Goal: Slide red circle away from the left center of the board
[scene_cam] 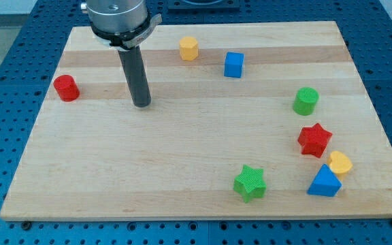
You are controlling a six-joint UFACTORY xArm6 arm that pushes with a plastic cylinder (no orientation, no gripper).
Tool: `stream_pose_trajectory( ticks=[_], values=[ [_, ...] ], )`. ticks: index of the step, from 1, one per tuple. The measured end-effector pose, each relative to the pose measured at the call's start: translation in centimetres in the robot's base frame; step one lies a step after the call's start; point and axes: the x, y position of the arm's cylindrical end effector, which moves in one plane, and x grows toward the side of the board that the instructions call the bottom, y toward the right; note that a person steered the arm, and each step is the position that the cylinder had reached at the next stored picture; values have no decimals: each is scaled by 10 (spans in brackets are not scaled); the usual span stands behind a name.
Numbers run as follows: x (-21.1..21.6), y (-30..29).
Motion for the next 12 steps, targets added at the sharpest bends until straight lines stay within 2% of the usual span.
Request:
stream_pose_trajectory(
  ticks=[1, 2, 3, 4, 5, 6, 7, 8, 9, 10, 11, 12],
  values=[
    [29, -32],
    [67, -147],
    [23, -184],
    [-36, -180],
    [-25, -116],
    [-6, -110],
    [-12, -41],
    [-46, -39],
    [-7, 0],
    [-44, 18],
    [-77, 0],
    [-80, 64]
  ],
)
